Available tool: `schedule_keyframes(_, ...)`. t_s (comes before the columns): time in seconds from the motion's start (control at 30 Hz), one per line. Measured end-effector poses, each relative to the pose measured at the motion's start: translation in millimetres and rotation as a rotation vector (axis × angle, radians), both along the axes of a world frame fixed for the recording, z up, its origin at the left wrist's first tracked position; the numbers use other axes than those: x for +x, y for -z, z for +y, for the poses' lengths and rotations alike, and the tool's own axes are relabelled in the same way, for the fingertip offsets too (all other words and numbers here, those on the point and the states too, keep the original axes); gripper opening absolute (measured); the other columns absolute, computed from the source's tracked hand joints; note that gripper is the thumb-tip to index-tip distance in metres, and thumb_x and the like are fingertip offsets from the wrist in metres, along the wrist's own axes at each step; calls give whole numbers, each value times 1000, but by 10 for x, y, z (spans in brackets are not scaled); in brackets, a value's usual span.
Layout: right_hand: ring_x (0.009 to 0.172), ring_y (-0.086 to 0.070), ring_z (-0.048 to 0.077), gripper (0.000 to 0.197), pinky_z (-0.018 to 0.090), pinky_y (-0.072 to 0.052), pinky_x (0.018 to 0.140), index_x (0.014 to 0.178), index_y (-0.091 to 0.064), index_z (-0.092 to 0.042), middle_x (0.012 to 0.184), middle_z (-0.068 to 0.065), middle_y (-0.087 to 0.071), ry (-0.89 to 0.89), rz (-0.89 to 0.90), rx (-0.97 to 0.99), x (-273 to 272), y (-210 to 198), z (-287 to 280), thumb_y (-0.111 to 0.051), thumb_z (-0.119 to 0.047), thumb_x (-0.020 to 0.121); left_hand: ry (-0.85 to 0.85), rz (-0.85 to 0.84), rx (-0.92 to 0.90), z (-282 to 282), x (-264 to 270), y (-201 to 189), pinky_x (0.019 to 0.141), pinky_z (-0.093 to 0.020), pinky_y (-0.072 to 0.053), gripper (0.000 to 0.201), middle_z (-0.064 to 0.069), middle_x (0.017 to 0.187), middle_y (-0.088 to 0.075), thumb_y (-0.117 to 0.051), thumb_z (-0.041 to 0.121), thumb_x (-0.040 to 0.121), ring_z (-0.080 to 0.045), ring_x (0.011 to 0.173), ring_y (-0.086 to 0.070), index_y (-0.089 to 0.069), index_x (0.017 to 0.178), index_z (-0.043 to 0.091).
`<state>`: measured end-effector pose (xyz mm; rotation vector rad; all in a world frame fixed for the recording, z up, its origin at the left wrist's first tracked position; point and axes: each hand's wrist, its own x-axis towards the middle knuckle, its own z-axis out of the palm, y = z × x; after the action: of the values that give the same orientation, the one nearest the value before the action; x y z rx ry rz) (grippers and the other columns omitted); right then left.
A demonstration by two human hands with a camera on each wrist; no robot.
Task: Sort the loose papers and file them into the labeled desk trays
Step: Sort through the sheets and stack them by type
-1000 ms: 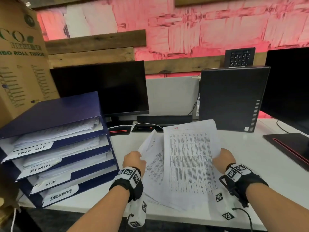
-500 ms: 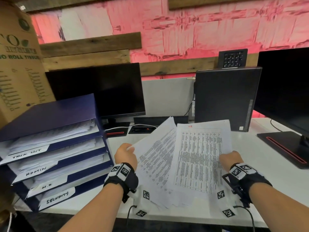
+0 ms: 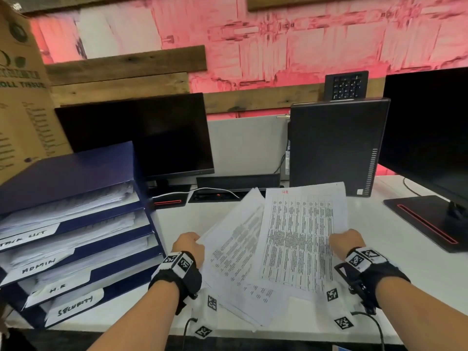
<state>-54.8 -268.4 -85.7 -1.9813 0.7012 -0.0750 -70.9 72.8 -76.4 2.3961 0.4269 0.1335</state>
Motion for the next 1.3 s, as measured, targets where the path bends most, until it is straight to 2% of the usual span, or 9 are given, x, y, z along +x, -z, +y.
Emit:
schedule_keyframes(0.27, 63, -47, 21, 22, 26, -34, 54, 65, -48, -3, 71, 9, -51, -90, -66, 139, -120, -124, 125, -49, 4, 85, -73, -257, -302, 28, -73, -94, 76, -26, -39, 23, -8, 96, -57, -45, 2, 95, -25, 91, -55, -60, 113, 1)
schedule_keyframes(0.5, 98, -62, 27, 18, 39, -48, 94, 96, -64, -9, 102, 10, -67, -201, -271, 370, -98, -75, 317, -56, 3, 83, -28, -305, -477, -58, -153, -170, 51, -14, -41, 20, 1, 81, -59, -43, 1, 96, -7, 67, -53, -58, 101, 15)
schedule_keyframes(0.63, 96, -65, 27, 20, 41, -51, 93, 96, -68, -10, 102, 9, -70, -323, -238, 338, -81, -81, 368, -61, 3, 81, -61, -212, -511, -40, -132, -104, 69, -35, -56, 15, -9, 85, -65, -51, 7, 93, -26, 78, -62, -64, 100, 4)
schedule_keyframes(0.77, 80, -61, 24, 21, 23, -48, 64, 81, -68, -3, 88, 14, -69, -367, -147, 28, -108, -56, 367, -50, 7, 83, -29, -25, -329, -2, -144, 15, 50, -30, -56, 21, -12, 91, -68, -67, 15, 85, -27, 72, -64, -64, 101, 1)
schedule_keyframes(0.9, 82, -60, 30, 22, 32, -50, 74, 87, -67, 11, 94, 25, -67, -246, -93, -128, -95, 15, 257, -45, 9, 83, 48, 146, 61, 31, -178, 69, 78, -28, -52, 40, -8, 111, -63, -66, 18, 83, -26, 98, -62, -49, 119, 10)
schedule_keyframes(1.0, 78, -56, 32, 22, 29, -42, 67, 64, -54, 1, 82, 19, -59, -141, -47, -204, -104, 23, 164, -46, 5, 84, 89, 222, 131, 55, -165, 72, 86, -31, -51, 66, -9, 116, -59, -63, 15, 83, -27, 103, -60, -29, 140, 18)
schedule_keyframes(1.07, 77, -52, 30, 14, 28, -41, 67, 74, -56, 2, 82, 17, -57, -101, -9, -228, -107, 11, 100, -47, 3, 85, 111, 281, 143, 32, -165, 44, 89, -34, -51, 80, -10, 127, -49, -67, 23, 82, -29, 110, -56, -19, 146, 25)
schedule_keyframes(1.17, 79, -54, 31, 15, 29, -45, 70, 93, -61, 6, 89, 19, -60, -85, 35, -239, -104, 16, 41, -50, 0, 85, 89, 302, 369, -61, -192, -25, 93, -38, -45, 70, -7, 132, -29, -64, 49, 80, -29, 120, -42, -35, 139, 24)
schedule_keyframes(1.3, 73, -54, 30, 8, 27, -45, 62, 87, -58, 2, 80, 15, -58, -66, 86, -244, -153, 5, -27, -55, -5, 85, 167, 337, 510, -240, -30, -47, 100, -39, -38, 66, -4, 130, -41, -57, 60, 80, -27, 124, -35, -48, 130, 18)
